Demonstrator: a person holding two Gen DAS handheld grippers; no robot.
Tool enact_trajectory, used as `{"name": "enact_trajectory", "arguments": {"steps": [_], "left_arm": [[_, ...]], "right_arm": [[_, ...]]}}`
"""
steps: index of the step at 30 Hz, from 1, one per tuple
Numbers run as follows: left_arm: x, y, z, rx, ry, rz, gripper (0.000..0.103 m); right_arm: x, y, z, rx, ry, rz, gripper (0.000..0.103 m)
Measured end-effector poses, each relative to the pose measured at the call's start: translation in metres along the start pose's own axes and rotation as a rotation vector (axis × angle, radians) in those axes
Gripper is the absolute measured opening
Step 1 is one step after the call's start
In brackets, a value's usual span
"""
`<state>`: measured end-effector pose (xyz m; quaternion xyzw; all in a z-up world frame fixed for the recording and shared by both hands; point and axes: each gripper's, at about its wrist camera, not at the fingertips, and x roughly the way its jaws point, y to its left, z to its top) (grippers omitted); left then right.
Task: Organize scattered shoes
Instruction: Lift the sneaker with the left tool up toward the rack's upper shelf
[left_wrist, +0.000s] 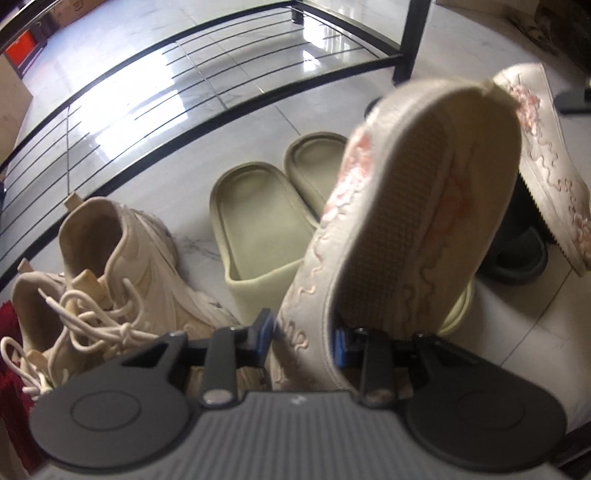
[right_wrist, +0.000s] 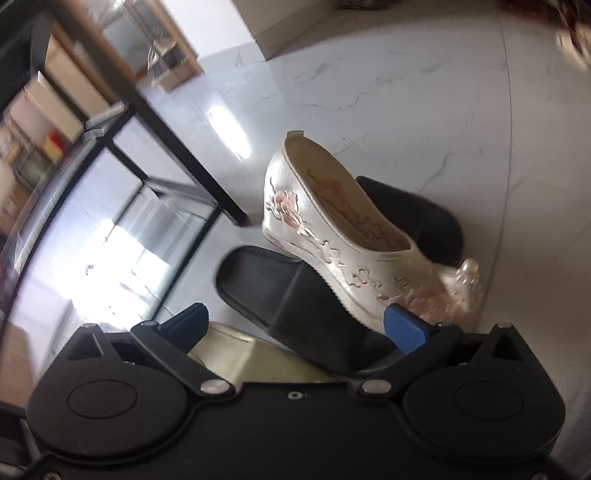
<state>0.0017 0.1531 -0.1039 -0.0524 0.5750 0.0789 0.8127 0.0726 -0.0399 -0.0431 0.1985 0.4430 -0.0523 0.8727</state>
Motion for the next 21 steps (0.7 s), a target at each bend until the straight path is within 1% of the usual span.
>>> {"name": "enact_trajectory", "arguments": {"steps": [3, 5, 7, 9, 11, 13, 16, 18, 21], "left_arm": [[-0.003, 0.001, 0.0, -0.004, -0.025, 0.002, 0.028], [-0.006, 0.002, -0.001, -0.014, -0.042, 0.007, 0.025], [-0.008, 0.005, -0.002, -0.042, -0.052, 0.002, 0.023], [-0.009, 0.008, -0.003, -0.058, -0.062, -0.002, 0.022], [-0.012, 0.011, -0.005, -0.079, -0.071, -0.012, 0.021], [-0.014, 0.013, -0.006, -0.111, -0.075, -0.027, 0.02], [-0.017, 0.015, -0.008, -0.143, -0.09, -0.04, 0.012], [-0.023, 0.013, -0.009, -0.142, -0.115, -0.038, 0.012], [-0.028, 0.013, -0.009, -0.159, -0.133, -0.056, 0.012]], "right_arm": [[-0.006, 0.003, 0.0, -0.019, -0.032, 0.004, 0.103], [-0.008, 0.004, -0.001, -0.03, -0.043, 0.002, 0.103], [-0.007, 0.007, 0.0, -0.051, -0.023, 0.0, 0.103], [-0.004, 0.01, 0.0, -0.074, 0.007, 0.027, 0.103], [-0.006, 0.011, 0.0, -0.082, 0.005, 0.056, 0.103], [-0.008, 0.013, 0.0, -0.091, -0.004, 0.066, 0.103], [-0.008, 0.016, -0.001, -0.108, 0.001, 0.07, 0.103], [-0.008, 0.017, -0.001, -0.11, 0.005, 0.07, 0.103], [-0.008, 0.015, -0.001, -0.096, 0.007, 0.085, 0.103]]}}
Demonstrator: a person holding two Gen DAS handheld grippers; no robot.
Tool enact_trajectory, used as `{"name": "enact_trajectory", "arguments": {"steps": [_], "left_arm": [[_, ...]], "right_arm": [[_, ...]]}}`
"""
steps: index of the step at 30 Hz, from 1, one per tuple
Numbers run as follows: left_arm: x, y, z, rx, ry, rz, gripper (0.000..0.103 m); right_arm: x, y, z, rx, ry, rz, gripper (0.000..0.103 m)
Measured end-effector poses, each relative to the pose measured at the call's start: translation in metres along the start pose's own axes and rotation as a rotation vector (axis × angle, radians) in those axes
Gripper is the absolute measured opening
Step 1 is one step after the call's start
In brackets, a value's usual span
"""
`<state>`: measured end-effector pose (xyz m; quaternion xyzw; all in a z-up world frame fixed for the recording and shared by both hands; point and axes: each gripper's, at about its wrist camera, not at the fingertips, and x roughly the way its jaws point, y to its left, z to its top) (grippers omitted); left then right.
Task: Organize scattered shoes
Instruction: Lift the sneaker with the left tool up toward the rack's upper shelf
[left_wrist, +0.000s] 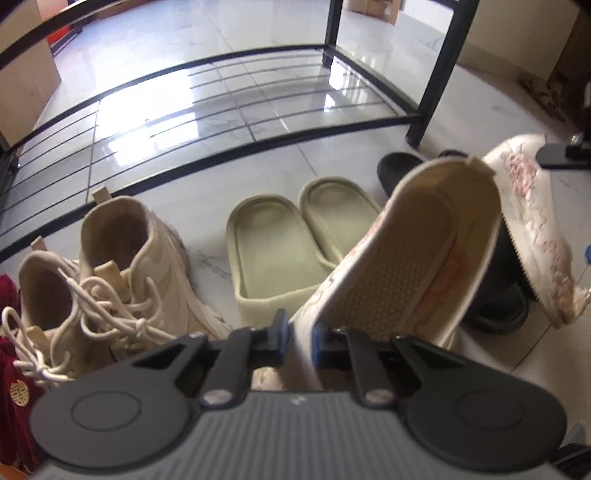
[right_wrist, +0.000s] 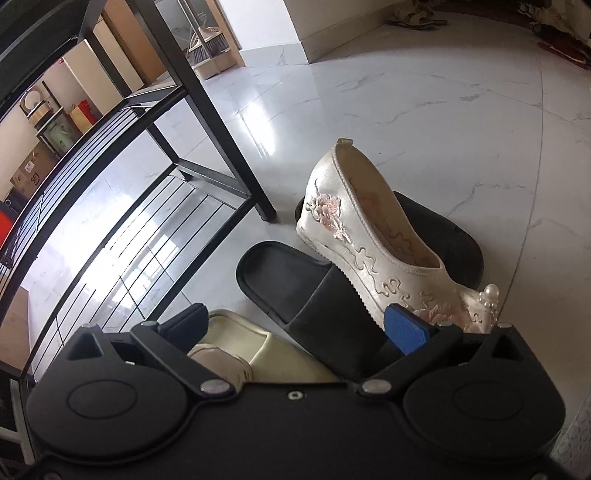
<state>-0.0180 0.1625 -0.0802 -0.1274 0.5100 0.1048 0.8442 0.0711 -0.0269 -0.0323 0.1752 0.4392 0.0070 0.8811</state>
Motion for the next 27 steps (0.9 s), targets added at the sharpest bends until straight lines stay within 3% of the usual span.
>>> {"name": "enact_trajectory", "arguments": {"steps": [10, 14, 21, 27], "left_arm": [[-0.029, -0.002, 0.01, -0.043, -0.097, -0.055, 0.012], [-0.043, 0.013, 0.016, -0.121, -0.136, -0.067, 0.012], [-0.077, 0.072, 0.015, -0.275, -0.227, -0.043, 0.012], [-0.102, 0.125, -0.007, -0.351, -0.272, 0.012, 0.012]], "right_arm": [[0.0, -0.003, 0.0, 0.021, 0.005, 0.017, 0.103], [0.001, -0.005, 0.0, 0.032, 0.007, 0.015, 0.103], [0.0, -0.003, 0.0, 0.018, 0.006, 0.023, 0.103], [0.0, 0.001, -0.001, -0.001, 0.004, 0.046, 0.103]]}}
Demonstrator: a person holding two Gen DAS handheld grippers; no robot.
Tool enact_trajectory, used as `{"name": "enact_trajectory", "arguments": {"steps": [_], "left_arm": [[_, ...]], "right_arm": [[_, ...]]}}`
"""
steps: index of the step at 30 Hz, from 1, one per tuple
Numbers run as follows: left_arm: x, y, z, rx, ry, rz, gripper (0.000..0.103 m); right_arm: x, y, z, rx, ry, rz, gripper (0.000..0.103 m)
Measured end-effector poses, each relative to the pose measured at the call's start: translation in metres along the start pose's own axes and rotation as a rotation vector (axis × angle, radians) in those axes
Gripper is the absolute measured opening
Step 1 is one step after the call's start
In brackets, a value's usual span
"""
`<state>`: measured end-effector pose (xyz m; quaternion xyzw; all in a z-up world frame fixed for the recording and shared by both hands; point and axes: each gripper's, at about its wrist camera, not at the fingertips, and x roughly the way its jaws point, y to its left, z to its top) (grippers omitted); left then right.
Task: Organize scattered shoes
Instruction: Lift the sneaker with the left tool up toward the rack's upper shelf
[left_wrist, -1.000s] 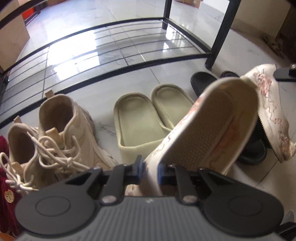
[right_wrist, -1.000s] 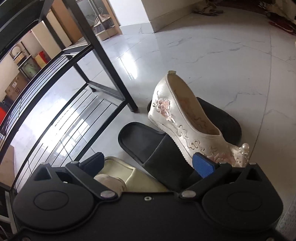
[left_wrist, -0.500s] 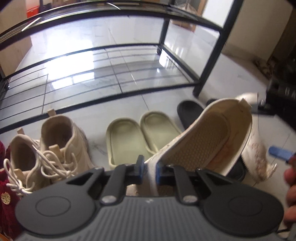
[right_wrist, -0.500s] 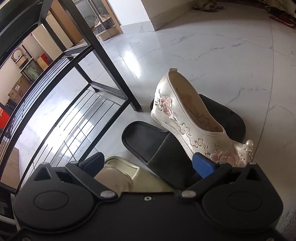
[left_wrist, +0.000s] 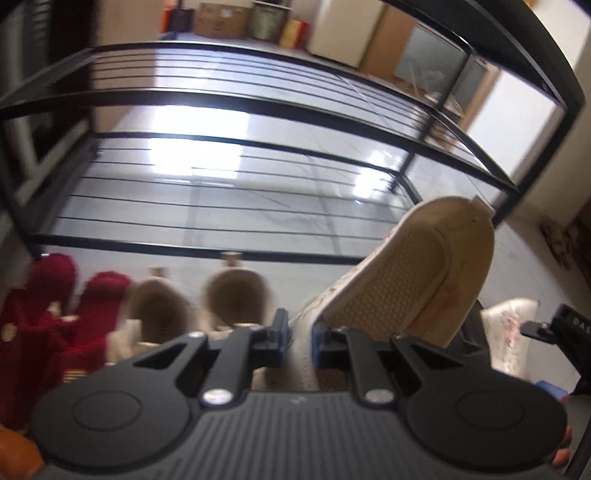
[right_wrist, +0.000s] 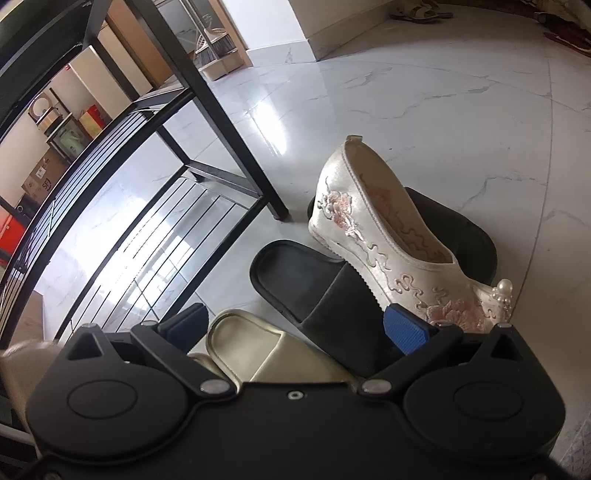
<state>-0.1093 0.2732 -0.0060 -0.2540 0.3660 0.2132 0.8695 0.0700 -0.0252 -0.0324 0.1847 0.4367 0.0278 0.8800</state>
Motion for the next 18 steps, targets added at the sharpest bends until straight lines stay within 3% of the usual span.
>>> {"name": "enact_trajectory", "arguments": {"steps": [8, 18], "left_arm": [[-0.025, 0.089, -0.012, -0.111, -0.028, 0.113, 0.012], [-0.064, 0.158, -0.016, -0.25, -0.071, 0.142, 0.012]], "right_arm": [[-0.01, 0.009, -0.004, -0.041, -0.037, 0.011, 0.103], [-0.013, 0.03, -0.012, -0.132, -0.056, 0.01, 0.103]]}}
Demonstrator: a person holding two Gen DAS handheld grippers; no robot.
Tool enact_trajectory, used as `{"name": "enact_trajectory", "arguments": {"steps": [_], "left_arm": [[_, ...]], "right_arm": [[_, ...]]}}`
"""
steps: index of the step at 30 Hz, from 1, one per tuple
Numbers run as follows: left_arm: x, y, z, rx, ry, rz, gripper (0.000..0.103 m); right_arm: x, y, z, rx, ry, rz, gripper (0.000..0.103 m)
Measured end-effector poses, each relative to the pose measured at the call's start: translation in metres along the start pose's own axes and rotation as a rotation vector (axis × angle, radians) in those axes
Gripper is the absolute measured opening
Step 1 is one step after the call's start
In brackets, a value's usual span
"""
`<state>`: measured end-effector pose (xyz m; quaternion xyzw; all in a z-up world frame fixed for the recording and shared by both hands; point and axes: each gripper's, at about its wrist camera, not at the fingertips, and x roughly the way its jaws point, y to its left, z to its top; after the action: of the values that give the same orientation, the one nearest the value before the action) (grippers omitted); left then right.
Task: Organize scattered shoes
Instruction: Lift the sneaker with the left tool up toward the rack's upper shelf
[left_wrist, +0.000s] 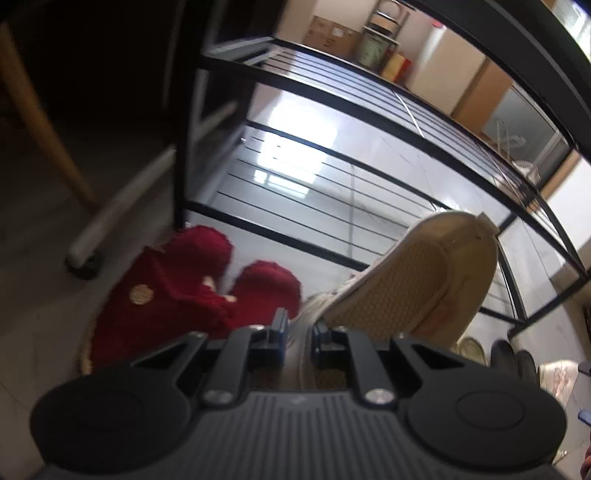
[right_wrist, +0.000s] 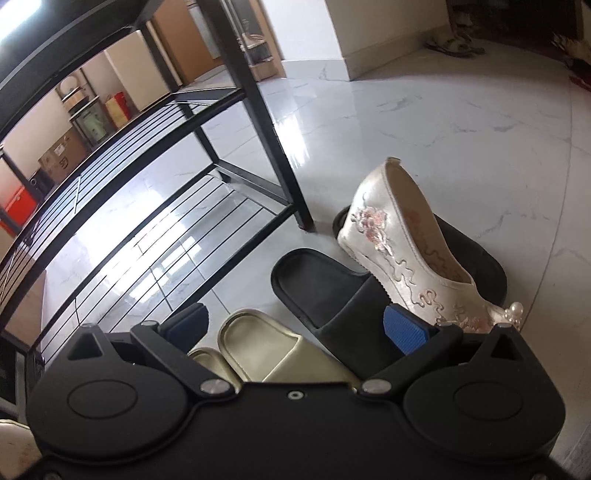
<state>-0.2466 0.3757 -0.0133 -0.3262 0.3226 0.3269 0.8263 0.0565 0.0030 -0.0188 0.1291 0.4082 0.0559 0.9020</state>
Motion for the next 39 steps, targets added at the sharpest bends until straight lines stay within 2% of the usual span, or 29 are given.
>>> {"name": "enact_trajectory", "arguments": {"steps": [5, 11, 18, 23, 31, 39], "left_arm": [[-0.019, 0.011, -0.001, -0.031, -0.008, 0.002, 0.012], [-0.032, 0.006, -0.002, -0.053, -0.015, -0.016, 0.012], [-0.025, -0.004, -0.002, -0.077, 0.0, -0.026, 0.012], [-0.021, -0.009, 0.005, -0.117, -0.018, -0.039, 0.012], [-0.028, -0.022, 0.04, -0.206, -0.123, -0.099, 0.012], [-0.015, -0.034, 0.086, -0.3, -0.227, -0.099, 0.012]], "right_arm": [[-0.003, 0.003, -0.002, -0.01, 0.005, 0.018, 0.103], [-0.007, -0.007, -0.002, 0.043, 0.015, 0.026, 0.103], [-0.004, -0.012, -0.002, 0.069, 0.032, 0.051, 0.103], [-0.001, -0.014, -0.002, 0.086, 0.049, 0.074, 0.103], [0.001, -0.014, -0.001, 0.099, 0.067, 0.109, 0.103], [-0.008, -0.014, 0.0, 0.144, 0.043, 0.147, 0.103]]}}
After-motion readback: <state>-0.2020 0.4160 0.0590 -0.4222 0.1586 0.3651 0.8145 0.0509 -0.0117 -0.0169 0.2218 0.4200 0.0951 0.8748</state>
